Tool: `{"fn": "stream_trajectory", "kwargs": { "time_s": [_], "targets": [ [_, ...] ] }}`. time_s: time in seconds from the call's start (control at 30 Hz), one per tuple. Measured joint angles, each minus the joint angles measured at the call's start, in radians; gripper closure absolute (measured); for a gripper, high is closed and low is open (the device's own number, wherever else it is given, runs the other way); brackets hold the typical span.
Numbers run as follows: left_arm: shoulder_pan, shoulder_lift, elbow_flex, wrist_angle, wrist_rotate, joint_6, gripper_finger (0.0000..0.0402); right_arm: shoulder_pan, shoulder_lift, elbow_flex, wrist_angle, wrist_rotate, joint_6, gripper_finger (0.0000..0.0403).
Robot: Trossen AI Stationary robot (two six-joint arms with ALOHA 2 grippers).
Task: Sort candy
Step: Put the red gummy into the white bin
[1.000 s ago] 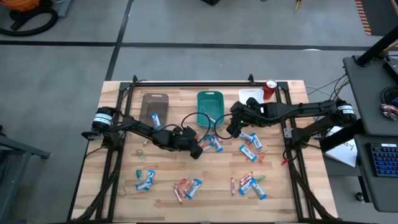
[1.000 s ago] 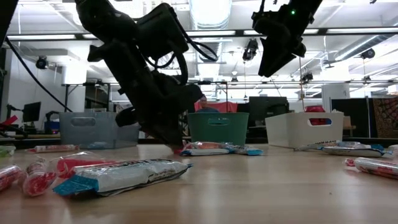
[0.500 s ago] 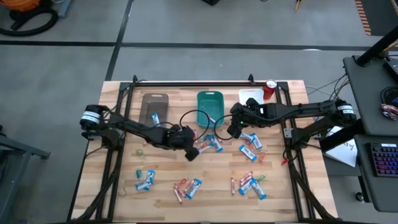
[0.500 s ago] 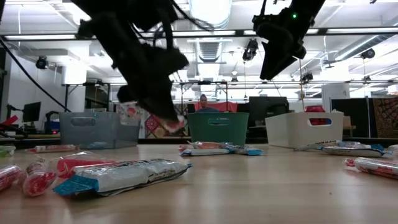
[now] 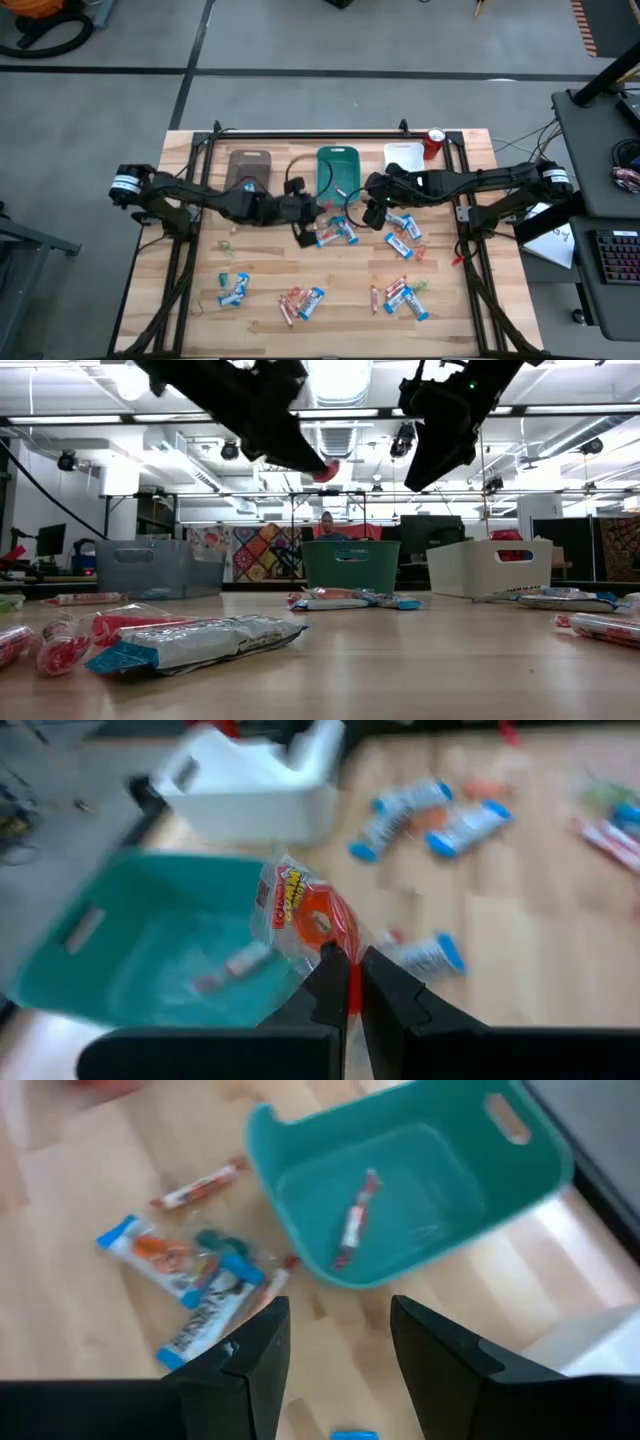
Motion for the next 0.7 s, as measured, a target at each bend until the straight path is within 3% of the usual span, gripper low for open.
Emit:
{"fn": "stream_trajectory", "kwargs": {
  "time_s": [0.37,0.7],
  "targets": [
    [0.245,0.086,0.083,0.013,0.148,0.117,0.0401,0.000,0.000,-0.003,-0.050,-0.019,-0.024,0.0236],
    [0.307,0.092,0.085,0.002,0.166,0.196,0.0401,-0.010,-0.008,-0.017,-0.091,-0.018,-0.083,0.0236]
  ]
}}
